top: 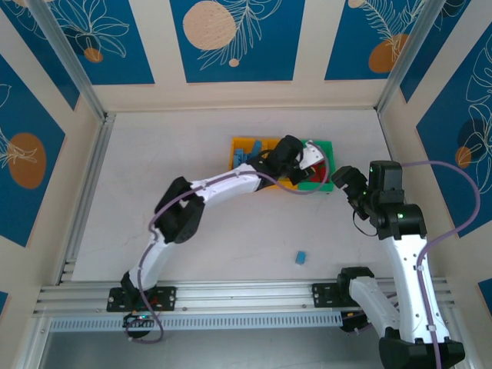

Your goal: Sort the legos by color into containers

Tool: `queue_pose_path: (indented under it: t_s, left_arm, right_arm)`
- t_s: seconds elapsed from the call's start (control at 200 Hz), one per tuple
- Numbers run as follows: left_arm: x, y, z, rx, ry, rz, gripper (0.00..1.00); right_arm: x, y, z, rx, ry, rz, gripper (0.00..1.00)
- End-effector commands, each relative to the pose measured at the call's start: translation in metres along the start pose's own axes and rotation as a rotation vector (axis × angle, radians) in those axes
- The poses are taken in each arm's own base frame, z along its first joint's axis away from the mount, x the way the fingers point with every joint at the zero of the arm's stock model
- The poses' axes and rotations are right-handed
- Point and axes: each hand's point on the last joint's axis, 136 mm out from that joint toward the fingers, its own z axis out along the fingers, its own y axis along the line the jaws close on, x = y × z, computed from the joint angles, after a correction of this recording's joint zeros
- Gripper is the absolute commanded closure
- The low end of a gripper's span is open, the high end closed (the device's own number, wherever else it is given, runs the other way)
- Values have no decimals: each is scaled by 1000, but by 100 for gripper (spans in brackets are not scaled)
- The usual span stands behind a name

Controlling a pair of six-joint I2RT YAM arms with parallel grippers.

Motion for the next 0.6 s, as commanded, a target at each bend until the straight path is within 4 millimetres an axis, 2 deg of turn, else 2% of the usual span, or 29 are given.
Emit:
queue_pose_path:
  t_s: [0.0, 0.09, 0.175, 0.355, 0.45, 0.595]
  left_arm:
    - [-58, 30, -74, -75, -209, -62, 54]
    - [-53, 31, -119, -83, -242, -69, 54]
    - [-41, 26, -158, -78, -240, -51, 54]
    - [-11, 1, -237, -13, -239, 28, 51]
    - [13, -13, -264, 22, -197, 69, 38]
    - [41, -42, -294, 138, -155, 121, 31]
  right_arm:
    - [38, -14, 8, 39, 159, 50, 13]
    - [64, -22, 17, 88, 254, 30, 14]
    - [92, -30, 24, 165, 351, -19, 14]
    - [155, -54, 34, 346, 556, -177, 14]
    - [181, -65, 42, 429, 631, -249, 14]
    - [205, -78, 58, 512, 690, -323, 13]
